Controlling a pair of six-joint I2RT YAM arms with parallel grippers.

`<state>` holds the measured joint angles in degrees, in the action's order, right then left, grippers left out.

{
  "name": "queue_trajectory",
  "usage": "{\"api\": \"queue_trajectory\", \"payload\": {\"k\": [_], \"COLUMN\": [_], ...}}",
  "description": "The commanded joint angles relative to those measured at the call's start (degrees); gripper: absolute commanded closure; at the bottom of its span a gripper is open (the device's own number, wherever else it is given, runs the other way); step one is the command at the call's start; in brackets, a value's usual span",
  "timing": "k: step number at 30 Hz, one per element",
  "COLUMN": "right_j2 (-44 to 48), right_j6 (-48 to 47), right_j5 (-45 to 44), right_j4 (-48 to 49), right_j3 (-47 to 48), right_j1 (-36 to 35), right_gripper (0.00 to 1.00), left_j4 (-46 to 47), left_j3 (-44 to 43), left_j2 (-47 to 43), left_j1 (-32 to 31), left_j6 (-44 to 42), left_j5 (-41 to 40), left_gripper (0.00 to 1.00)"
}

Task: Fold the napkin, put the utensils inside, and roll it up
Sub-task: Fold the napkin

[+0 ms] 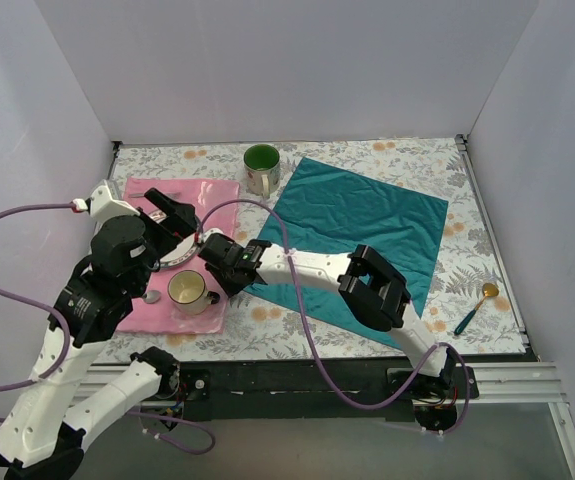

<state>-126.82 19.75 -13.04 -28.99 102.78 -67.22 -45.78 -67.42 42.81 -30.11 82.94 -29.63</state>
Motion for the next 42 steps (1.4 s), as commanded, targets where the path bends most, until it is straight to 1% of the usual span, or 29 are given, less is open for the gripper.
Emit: {"api": "queue_trajectory", "payload": {"k": [1, 2, 5, 7, 14, 20, 24, 30, 33, 34, 36, 40, 42], "right_j2": [1.2, 1.1, 0.8, 0.2, -1.1, -2.3, -3.3, -5.1, -6.5, -6.7, -6.9, -6.1, -4.3], "right_j6": [1.0, 0.9, 0.4, 0.1, -0.9, -1.6, -2.3, -3.0, -3.0, -3.1, -3.7, -5.4, -5.9], "right_j5": [-2.8, -2.7, -1.8, -1.2, -2.2, -0.6, -0.7, -0.4, -0.1, -0.2, -0.6, -2.0, -2.2], "right_j4": [-1.9, -1.9, -1.5, -1.2, 0.0, 0.9, 0.3, -1.2, -2.5, -2.8, -3.3, -6.9, -9.0], "right_j3": [0.9, 0.8, 0.8, 0.8, 0.8, 0.9, 1.4, 1.5, 1.7, 1.7, 2.0, 7.2, 8.6], "right_j1": [0.2, 0.3, 0.2, 0.2, 0.6, 1.1, 1.5, 1.5, 1.6, 1.6, 1.7, 1.8, 2.1], "right_gripper": [0.64, 0.68, 0.72, 0.72, 0.67, 0.67, 0.63, 0.61, 0.69, 0.75, 0.79, 0.95, 0.97], "left_j4": [-2.5, -2.4, -2.4, -2.1, -1.5, -1.7, -1.2, -0.8, -0.4, -0.2, 0.3, 0.8, 1.7], "left_j3": [0.8, 1.2, 1.7, 1.9, 2.2, 3.1, 3.3, 2.6, 2.9, 3.0, 3.4, 4.1, 4.6], "left_j2": [-0.5, -0.7, -1.3, -1.7, -1.7, -2.4, -2.6, -2.1, -2.5, -2.5, -2.7, -2.7, -2.6], "left_j1": [0.0, 0.0, 0.0, 0.0, 0.0, 0.0, 0.0, 0.0, 0.0, 0.0, 0.0, 0.0, 0.0], "left_j6": [0.2, 0.2, 0.3, 0.3, -0.1, -0.1, -0.1, -0.5, -0.6, -0.6, -0.6, -0.8, -0.8], "left_j5": [-0.3, 0.3, 0.6, 0.9, 2.7, 2.6, 2.6, 3.1, 2.8, 2.7, 2.9, 3.1, 2.9], "left_gripper": [0.02, 0.02, 0.02, 0.02, 0.02, 0.02, 0.02, 0.02, 0.02, 0.02, 0.02, 0.02, 0.02]}}
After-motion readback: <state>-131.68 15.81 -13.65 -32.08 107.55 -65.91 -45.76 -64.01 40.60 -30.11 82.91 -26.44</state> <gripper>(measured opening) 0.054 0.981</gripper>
